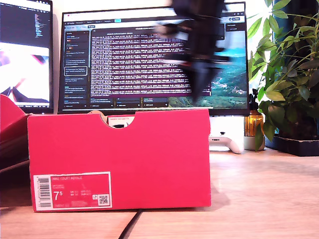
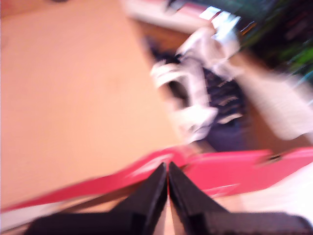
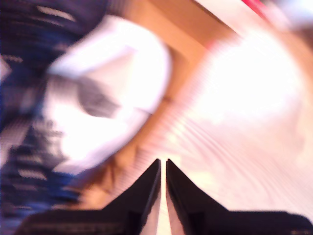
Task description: Pack the blue shoes by picking the first shoe and placing it inside the red shoebox, left side, then picking and rotating the second shoe and placing it in the shoebox
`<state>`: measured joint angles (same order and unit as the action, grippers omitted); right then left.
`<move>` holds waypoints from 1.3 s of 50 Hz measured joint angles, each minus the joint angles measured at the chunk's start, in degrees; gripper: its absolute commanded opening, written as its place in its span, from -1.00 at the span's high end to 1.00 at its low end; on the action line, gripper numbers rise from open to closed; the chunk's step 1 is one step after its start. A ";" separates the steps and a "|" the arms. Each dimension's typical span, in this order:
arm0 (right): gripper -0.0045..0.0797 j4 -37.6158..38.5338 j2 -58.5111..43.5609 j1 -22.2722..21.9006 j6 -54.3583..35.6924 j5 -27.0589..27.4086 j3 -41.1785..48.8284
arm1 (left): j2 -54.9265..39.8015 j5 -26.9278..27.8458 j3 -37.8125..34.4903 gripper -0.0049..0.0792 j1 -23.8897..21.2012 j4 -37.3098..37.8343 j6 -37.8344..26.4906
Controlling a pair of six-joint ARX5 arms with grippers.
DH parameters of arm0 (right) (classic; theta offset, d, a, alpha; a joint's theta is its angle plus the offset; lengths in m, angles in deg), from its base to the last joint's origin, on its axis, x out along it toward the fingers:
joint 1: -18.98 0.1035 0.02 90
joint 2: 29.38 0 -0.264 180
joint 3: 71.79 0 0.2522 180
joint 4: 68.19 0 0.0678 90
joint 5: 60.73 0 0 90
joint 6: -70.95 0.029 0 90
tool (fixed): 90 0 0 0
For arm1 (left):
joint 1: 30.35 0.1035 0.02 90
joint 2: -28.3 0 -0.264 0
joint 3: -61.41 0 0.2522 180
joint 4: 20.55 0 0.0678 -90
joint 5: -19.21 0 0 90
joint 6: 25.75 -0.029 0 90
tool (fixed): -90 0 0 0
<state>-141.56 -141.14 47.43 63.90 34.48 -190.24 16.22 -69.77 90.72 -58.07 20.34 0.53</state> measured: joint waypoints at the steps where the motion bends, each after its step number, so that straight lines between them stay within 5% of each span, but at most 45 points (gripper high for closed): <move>1: 0.89 -0.11 0.00 -0.37 0.87 0.02 0.00 | 0.00 -1.84 0.00 0.93 0.00 -0.13 -1.38; 24: 0.89 0.46 10.67 -1.49 1.36 -0.20 1.42 | 0.00 -11.45 -0.07 0.93 2.19 -12.70 -8.28; 33: 0.89 1.46 20.22 -1.79 1.20 -0.20 7.21 | 0.00 -12.02 -1.62 0.93 3.34 -21.49 -11.06; 44: 0.89 7.04 30.32 -1.84 2.34 -0.17 17.49 | -0.02 -12.04 -4.13 0.93 6.62 -21.92 -14.86; 65: 0.89 15.74 47.54 -5.55 7.08 3.30 36.87 | -0.07 -1.20 -7.87 0.93 20.39 -26.43 -16.02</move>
<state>-125.83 -93.60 41.87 70.98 37.79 -153.36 16.16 -70.98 82.85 -37.68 -6.08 -15.49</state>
